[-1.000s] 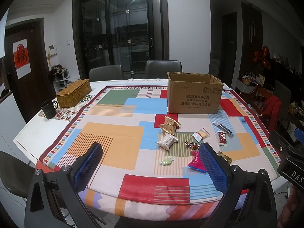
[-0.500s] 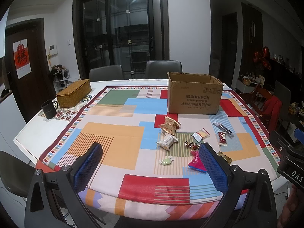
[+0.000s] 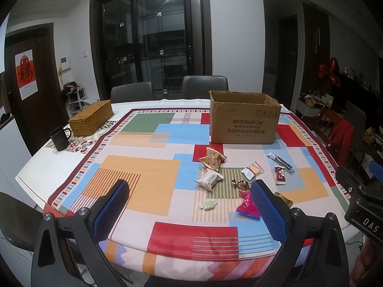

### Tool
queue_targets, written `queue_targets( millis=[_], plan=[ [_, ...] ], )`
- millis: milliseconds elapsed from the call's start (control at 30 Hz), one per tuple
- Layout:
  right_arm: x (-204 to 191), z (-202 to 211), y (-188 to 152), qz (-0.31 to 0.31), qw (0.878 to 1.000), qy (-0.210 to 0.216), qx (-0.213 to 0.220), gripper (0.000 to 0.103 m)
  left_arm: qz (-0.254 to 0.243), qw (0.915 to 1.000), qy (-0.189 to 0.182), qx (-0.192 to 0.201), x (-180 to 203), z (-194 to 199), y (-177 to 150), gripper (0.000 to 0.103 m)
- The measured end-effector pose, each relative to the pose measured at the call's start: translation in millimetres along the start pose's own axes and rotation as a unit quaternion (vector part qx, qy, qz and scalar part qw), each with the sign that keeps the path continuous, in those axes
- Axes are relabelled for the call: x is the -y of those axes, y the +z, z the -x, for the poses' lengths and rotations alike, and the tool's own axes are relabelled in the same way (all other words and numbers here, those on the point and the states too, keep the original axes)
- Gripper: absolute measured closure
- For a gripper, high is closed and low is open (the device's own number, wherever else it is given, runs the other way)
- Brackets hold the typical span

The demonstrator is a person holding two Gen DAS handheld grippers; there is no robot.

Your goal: Organize snacks

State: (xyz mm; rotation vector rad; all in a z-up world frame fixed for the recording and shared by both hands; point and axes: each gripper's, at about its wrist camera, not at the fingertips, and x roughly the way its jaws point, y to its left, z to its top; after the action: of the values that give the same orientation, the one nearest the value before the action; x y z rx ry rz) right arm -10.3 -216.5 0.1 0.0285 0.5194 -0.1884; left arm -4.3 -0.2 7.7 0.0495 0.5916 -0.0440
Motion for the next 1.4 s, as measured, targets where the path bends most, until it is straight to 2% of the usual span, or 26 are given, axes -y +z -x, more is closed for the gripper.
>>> queue_targets(
  millis=[533, 1167, 1400],
  plan=[
    [-6, -41, -4, 0.014, 0.999, -0.002, -0.034, 0.001, -0.020, 0.9994, 0.008, -0.026, 9, -45, 2, 0.000],
    [-11, -83, -14, 0.023, 0.997, 0.007, -0.078, 0.001, -0.045, 0.9975, -0.004, -0.055, 16, -89, -8, 0.000],
    [-20, -98, -23, 0.037, 0.995, 0.015, -0.094, 0.006, -0.043, 0.9968, -0.010, -0.066, 16, -104, -12, 0.001]
  ],
)
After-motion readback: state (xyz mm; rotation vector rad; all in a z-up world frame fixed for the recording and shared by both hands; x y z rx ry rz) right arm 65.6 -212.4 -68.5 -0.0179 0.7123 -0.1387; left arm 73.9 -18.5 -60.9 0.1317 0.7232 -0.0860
